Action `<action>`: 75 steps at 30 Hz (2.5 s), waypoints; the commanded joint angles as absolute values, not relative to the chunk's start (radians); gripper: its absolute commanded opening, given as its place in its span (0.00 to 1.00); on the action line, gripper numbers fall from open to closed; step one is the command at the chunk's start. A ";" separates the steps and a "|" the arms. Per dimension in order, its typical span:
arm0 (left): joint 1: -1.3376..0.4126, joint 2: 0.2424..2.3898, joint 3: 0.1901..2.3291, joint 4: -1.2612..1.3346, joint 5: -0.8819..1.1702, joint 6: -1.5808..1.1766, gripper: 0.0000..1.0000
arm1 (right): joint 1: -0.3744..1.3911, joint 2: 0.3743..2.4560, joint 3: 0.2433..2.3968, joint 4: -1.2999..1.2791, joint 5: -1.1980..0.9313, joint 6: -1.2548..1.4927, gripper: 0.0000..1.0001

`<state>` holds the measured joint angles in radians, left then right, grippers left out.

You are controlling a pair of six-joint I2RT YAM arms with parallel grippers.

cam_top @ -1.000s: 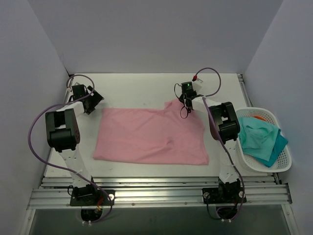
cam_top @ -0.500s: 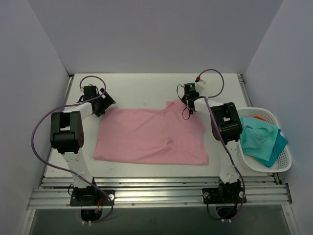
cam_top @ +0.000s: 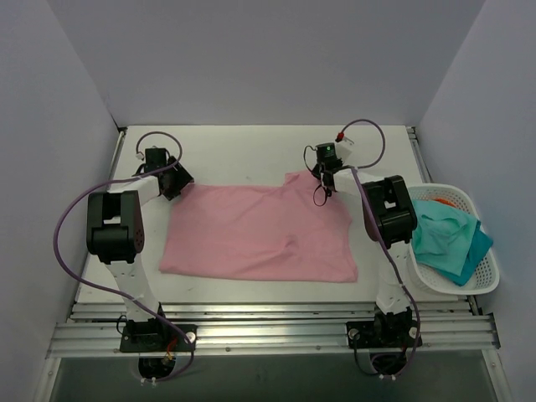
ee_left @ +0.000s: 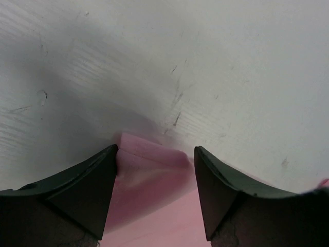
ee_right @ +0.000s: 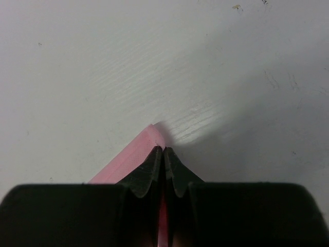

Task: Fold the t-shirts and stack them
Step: Fold the tshirt

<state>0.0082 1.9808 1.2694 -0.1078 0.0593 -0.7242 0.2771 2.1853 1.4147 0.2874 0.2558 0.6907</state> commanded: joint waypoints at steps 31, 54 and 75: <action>0.032 1.983 1.457 -0.331 -0.060 -0.647 0.02 | 0.261 2.008 1.453 0.156 0.311 0.632 0.00; 0.032 1.749 1.339 -0.334 -0.066 -0.594 0.02 | 0.382 1.689 1.290 0.169 0.299 0.557 0.00; 0.032 1.303 0.836 -0.152 -0.092 -0.549 0.07 | 0.489 1.301 0.859 0.181 0.399 0.618 0.00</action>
<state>0.0235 1.3830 0.8818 -0.2531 -0.1001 -0.5739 0.4797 1.3506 0.8967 0.1745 0.3450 0.6044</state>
